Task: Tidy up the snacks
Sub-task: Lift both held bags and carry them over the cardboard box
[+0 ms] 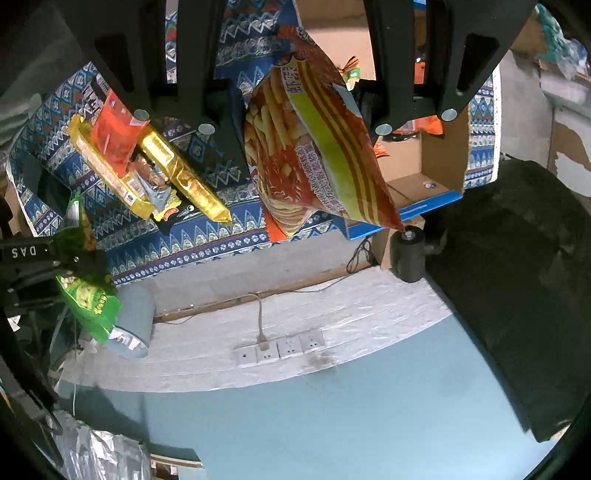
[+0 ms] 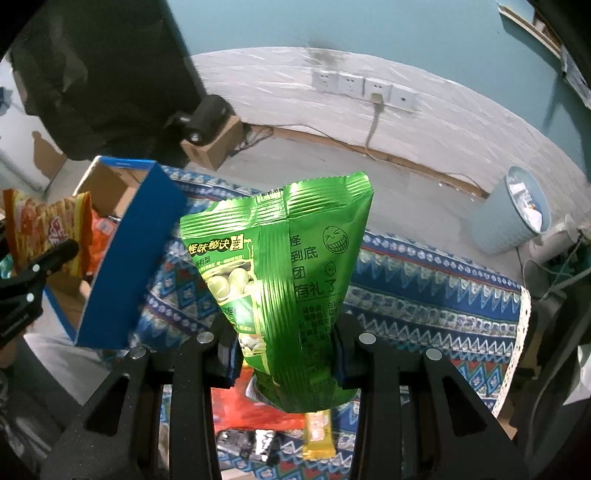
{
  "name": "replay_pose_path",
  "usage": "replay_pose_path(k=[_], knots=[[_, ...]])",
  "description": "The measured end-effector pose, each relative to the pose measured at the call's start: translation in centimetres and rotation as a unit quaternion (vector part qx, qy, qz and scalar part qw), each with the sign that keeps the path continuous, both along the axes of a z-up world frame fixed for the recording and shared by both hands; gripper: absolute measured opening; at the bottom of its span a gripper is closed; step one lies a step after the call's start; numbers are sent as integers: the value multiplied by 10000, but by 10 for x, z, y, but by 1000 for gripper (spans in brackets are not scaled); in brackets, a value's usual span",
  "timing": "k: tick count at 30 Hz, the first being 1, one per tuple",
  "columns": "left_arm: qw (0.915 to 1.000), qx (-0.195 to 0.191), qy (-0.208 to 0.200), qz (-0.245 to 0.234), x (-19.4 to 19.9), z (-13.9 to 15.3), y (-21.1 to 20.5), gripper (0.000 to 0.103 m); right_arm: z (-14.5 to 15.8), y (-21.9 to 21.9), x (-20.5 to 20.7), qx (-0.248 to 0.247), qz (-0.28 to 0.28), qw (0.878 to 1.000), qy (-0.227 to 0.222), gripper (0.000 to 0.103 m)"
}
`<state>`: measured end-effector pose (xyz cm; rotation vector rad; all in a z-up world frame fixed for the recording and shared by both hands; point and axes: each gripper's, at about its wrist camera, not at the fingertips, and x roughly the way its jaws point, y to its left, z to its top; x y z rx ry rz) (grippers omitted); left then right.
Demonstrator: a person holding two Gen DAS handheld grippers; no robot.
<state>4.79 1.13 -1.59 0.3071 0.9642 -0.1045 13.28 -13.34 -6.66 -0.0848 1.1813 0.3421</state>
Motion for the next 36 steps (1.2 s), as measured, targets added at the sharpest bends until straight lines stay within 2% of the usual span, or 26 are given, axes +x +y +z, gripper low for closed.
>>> replay_pose_path(k=[5, 20, 36], knots=[[9999, 14, -128, 114, -9, 5, 14, 44, 10, 22, -4, 133, 227, 9996, -96, 36], [9976, -96, -70, 685, -19, -4, 78, 44, 20, 105, 0, 359, 899, 9953, -74, 36], [9919, -142, 154, 1252, -34, -28, 144, 44, 8, 210, 2, 488, 1652, 9849, 166, 36]])
